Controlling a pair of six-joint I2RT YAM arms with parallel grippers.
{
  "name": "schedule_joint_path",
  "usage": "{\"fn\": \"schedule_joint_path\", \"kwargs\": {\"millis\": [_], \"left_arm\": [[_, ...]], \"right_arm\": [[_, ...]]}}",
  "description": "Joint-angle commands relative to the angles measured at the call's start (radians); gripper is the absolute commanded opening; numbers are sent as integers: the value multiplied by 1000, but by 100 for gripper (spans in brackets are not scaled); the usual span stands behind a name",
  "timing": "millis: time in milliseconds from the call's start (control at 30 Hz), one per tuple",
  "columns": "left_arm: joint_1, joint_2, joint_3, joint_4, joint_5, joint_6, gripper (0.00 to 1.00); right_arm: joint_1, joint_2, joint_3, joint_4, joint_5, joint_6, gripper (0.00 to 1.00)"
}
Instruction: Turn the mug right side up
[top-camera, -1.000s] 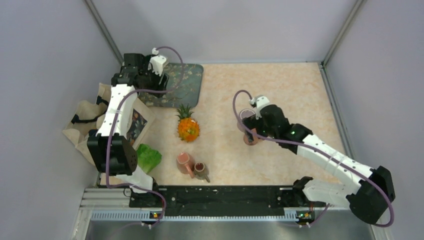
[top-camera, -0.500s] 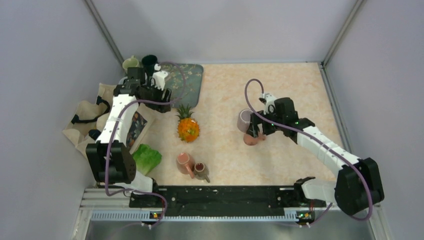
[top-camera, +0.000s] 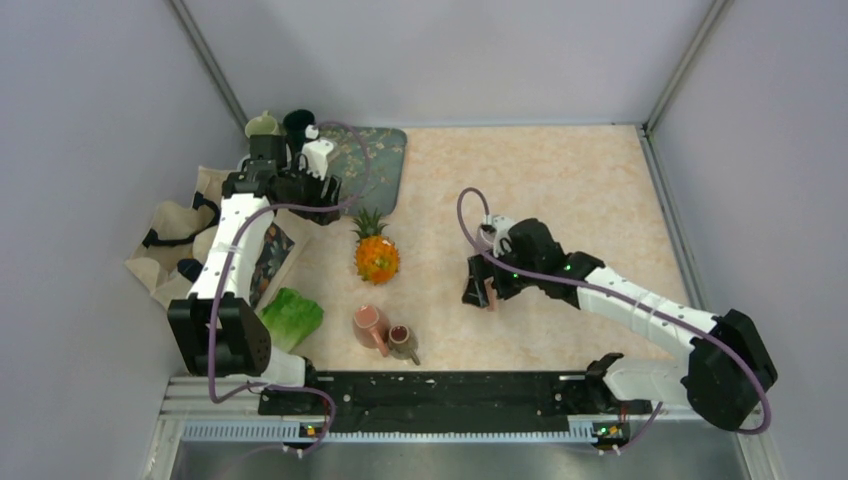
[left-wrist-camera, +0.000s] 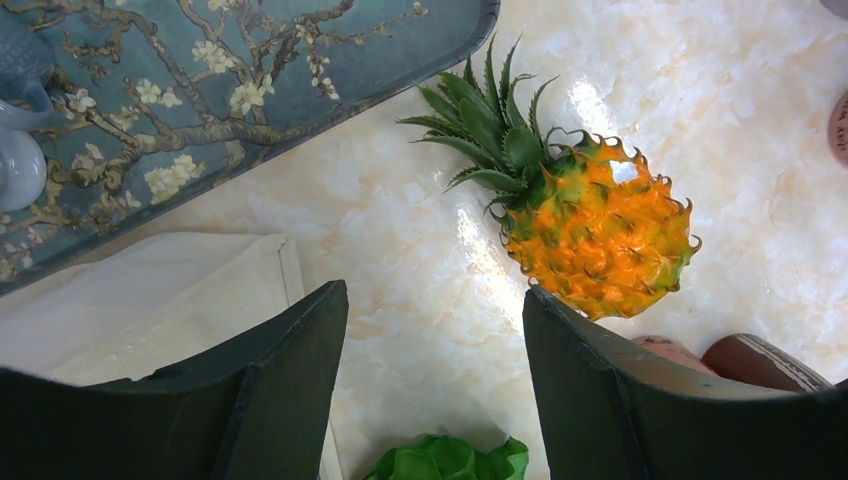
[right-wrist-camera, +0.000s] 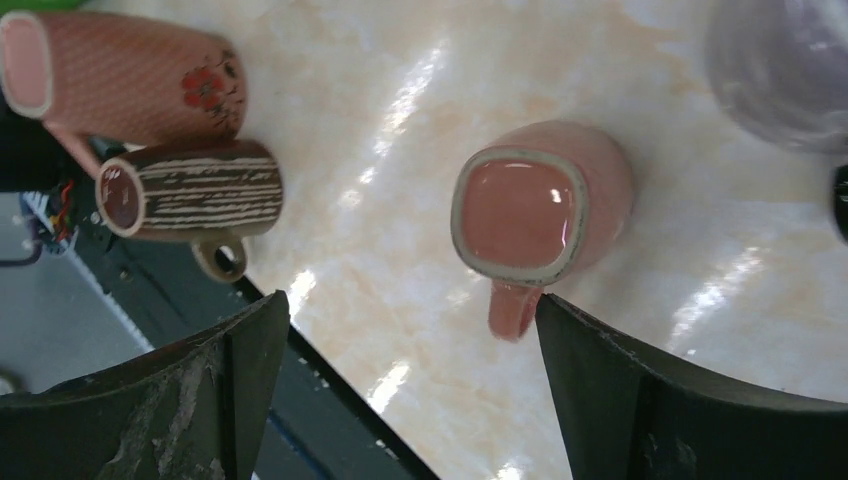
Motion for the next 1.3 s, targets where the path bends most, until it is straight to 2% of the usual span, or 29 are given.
{"fn": "schedule_joint_path", "kwargs": {"millis": [0,133,267,400,500,733,967,1200,1233,1267], "left_arm": [[3,-39,-7,30,18,5,70],[2,-37,-9,23,39,7,70],[2,-39,-6,22,54,5,70],[2,-39,-5,18,59,5,70],[2,-39,-7,18,57,7,70],[2,-33,-9,16,63,11,70],[3,-28,-8,13,64,16,70],[3,-25,-7,15,66,15,70],[2,-25,-7,13,66,13,70],[3,-24,-6,12,66,13,70]], "right_arm": [[89,-35,1,-29,107,98,92],[135,-97,-13,-119,345,117,90],[266,-145,-44,-80,548,203,89],[428,-130,-29,-9,774,321,88],[508,-46,8,12,895,383,88],[550,208,135,-46,972,443,92],[550,219,124,-103,1065,428,91],[530,154,32,-72,959,346,77],[530,155,28,-55,938,340,74],[530,157,25,-45,924,342,65]]}}
